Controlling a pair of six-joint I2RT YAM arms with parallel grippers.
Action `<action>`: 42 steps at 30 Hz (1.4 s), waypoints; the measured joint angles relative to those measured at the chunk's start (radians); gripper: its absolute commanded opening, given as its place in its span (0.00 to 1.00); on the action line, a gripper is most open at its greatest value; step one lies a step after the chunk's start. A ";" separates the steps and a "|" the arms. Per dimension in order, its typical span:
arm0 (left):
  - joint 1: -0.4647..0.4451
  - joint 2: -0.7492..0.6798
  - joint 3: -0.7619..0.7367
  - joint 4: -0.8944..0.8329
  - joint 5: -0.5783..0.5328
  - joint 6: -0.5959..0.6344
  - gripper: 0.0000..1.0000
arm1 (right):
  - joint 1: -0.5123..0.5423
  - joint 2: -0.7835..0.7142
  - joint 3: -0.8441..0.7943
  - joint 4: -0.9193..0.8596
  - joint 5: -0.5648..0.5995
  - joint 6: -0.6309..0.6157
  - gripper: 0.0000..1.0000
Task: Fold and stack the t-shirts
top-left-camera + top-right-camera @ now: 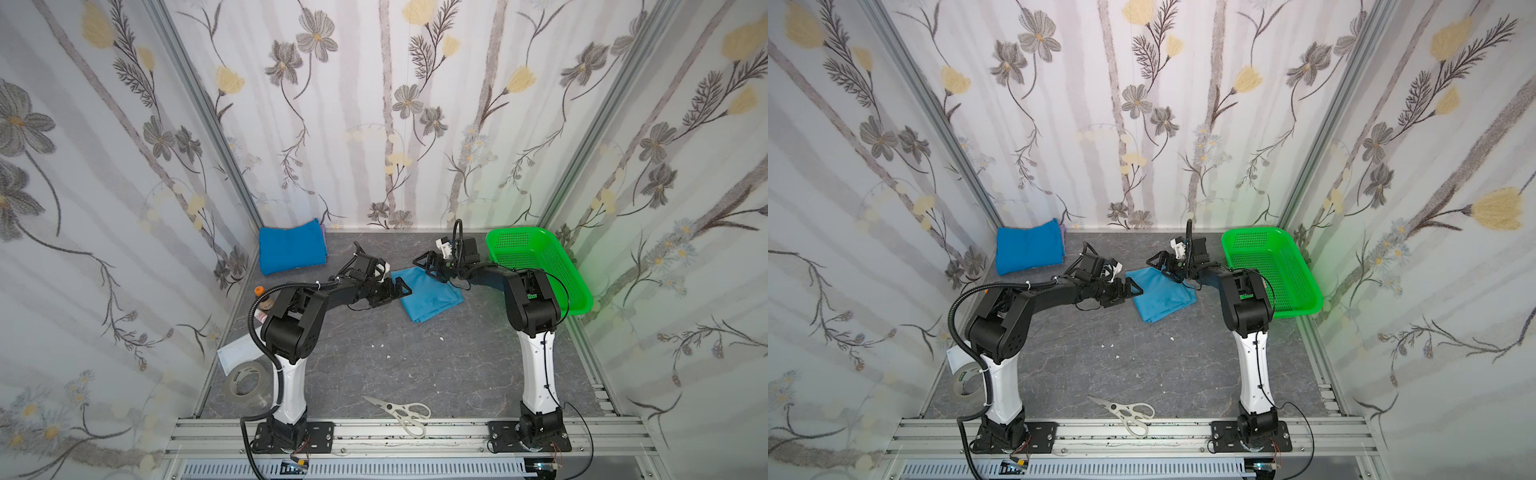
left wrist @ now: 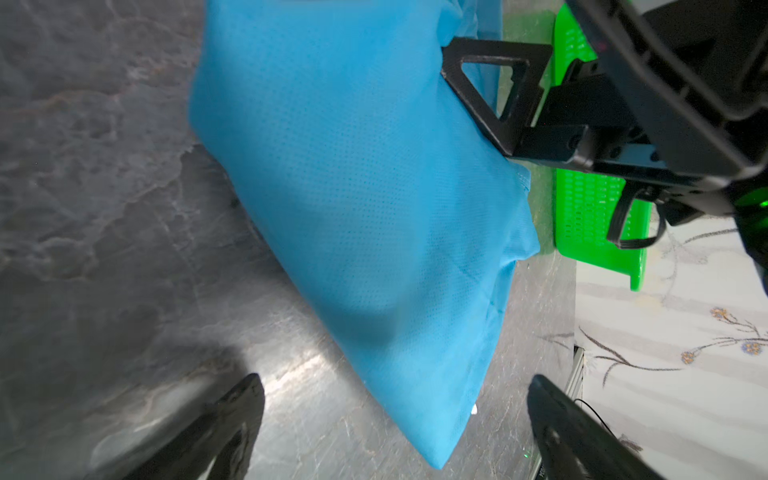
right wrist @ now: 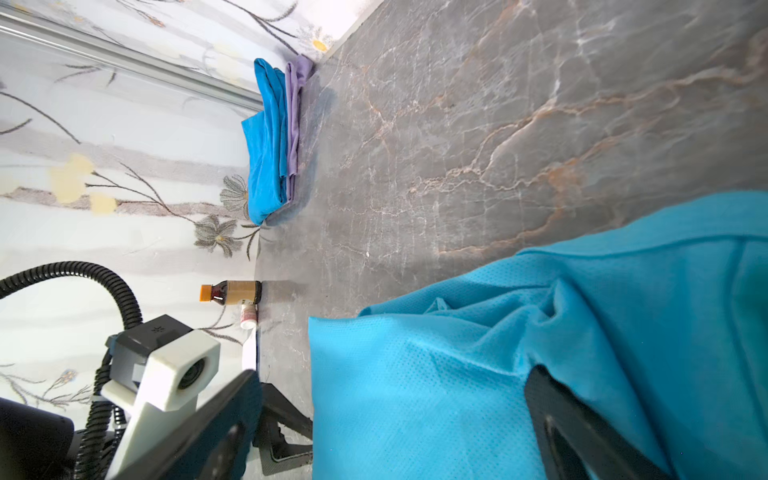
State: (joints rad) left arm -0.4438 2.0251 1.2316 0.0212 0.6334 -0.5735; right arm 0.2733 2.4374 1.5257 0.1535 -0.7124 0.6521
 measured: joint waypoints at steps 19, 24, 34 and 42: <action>-0.097 0.109 -0.038 0.387 -0.066 -0.266 0.55 | 0.028 -0.078 -0.088 -0.024 0.143 0.025 1.00; -0.124 0.129 -0.014 0.378 -0.124 -0.303 0.72 | 0.036 -0.085 -0.106 -0.008 0.161 0.025 1.00; -0.173 0.172 0.051 0.410 -0.246 -0.362 0.62 | 0.046 -0.106 -0.151 0.027 0.166 0.029 1.00; -0.206 0.226 0.109 0.419 -0.285 -0.394 0.37 | 0.065 -0.110 -0.163 0.040 0.165 0.029 1.00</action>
State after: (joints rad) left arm -0.6502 2.2513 1.3407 0.4404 0.3489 -0.9676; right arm 0.3382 2.3276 1.3628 0.1932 -0.5476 0.6811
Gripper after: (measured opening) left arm 0.443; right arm 0.995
